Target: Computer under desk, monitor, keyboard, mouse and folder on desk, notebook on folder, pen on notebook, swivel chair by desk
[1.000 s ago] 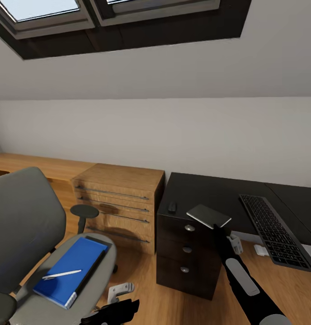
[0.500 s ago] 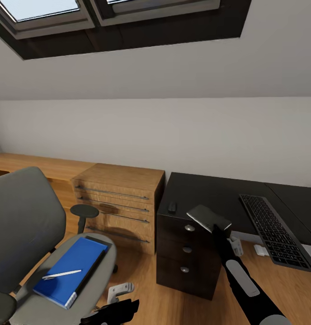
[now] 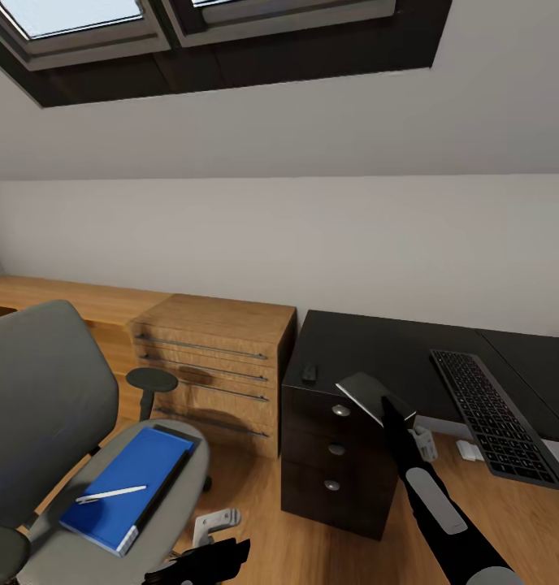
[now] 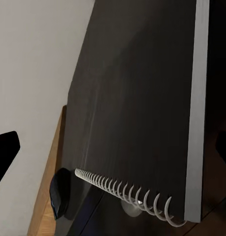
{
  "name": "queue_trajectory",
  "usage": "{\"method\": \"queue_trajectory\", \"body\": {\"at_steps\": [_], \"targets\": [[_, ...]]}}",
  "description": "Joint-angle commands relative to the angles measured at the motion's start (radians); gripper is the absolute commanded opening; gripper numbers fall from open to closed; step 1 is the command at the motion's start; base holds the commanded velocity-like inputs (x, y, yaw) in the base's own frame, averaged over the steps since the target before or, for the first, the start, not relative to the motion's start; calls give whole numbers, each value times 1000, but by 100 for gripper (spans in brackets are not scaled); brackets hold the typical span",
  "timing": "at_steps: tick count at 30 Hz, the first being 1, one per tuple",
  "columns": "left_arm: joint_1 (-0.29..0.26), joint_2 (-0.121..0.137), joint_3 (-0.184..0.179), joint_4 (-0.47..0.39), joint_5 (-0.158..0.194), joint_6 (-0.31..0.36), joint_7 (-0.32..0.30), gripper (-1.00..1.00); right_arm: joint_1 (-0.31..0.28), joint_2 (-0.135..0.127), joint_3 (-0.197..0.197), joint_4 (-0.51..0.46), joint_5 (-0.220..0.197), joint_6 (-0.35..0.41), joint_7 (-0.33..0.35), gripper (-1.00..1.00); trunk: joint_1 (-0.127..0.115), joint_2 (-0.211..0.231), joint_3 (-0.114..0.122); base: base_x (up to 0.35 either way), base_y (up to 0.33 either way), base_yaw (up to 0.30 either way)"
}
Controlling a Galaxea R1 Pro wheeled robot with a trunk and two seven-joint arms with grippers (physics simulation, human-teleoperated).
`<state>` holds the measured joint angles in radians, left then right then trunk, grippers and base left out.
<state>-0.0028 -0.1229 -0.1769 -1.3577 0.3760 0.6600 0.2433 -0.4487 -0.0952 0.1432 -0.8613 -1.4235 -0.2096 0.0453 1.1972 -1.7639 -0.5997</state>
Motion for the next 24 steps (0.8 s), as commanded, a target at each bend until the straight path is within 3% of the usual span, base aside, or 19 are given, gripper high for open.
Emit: {"method": "queue_trajectory", "body": {"at_steps": [1, 10, 24], "targets": [[0, 0, 0, -1, 11, 3, 9, 100, -1, -1, 6, 1, -11, -8, 5, 100, 0, 0, -1, 0, 0, 0], [0, 2, 2, -1, 12, 3, 6, 100, -1, -1, 6, 1, -11, -8, 4, 100, 0, 0, -1, -5, 0, 0], [0, 3, 3, -1, 12, 3, 5, 100, -1, -1, 6, 1, -10, -7, 5, 100, 0, 0, -1, -136, 0, 0]]}}
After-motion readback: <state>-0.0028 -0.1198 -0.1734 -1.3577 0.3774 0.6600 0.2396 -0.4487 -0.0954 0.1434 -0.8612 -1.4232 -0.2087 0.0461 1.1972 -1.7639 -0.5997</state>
